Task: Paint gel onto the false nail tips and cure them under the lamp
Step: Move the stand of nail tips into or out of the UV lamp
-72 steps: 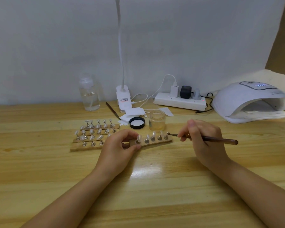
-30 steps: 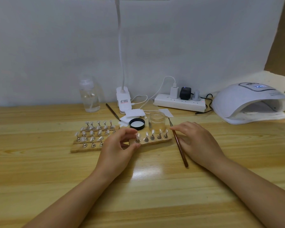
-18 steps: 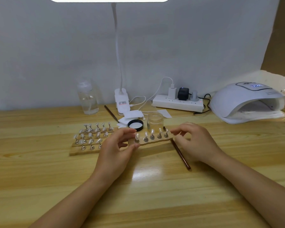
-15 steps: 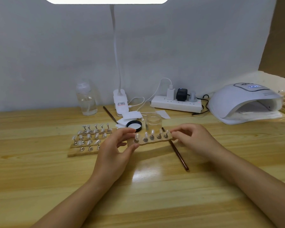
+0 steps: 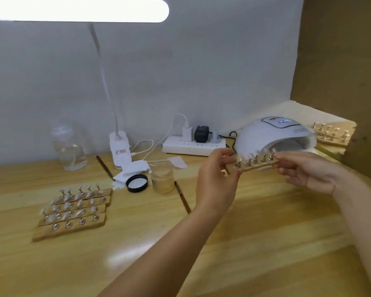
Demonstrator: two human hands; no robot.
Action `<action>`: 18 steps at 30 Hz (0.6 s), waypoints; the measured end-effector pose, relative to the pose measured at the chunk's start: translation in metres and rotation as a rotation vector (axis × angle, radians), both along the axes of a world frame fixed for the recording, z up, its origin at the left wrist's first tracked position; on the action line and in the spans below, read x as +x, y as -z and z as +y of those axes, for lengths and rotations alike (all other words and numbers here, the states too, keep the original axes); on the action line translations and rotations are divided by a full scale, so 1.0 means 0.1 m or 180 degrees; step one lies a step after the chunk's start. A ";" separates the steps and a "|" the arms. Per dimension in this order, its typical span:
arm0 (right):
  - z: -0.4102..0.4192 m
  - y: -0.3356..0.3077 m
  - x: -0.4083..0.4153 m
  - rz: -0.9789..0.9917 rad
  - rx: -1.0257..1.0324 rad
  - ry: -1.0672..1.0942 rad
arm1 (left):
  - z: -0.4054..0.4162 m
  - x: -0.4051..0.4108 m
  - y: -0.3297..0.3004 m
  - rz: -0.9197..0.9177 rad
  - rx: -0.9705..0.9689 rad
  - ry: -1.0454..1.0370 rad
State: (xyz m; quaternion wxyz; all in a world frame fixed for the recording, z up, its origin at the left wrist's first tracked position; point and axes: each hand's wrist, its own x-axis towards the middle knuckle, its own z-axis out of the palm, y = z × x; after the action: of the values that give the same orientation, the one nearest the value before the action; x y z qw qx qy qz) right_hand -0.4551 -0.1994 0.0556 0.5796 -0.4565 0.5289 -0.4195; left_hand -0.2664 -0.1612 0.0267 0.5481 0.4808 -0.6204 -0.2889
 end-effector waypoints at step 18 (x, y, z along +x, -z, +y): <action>-0.27 0.29 -0.87 -0.0931 -0.0168 0.1662 | -0.89 -0.87 0.23 -0.1060 -0.0828 0.0227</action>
State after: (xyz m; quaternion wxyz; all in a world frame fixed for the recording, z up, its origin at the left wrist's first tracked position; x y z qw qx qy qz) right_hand -0.5420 -0.2263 0.0267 0.5101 -0.2546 0.5283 -0.6292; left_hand -0.3535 -0.2499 0.0040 0.4848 0.4248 -0.7512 -0.1422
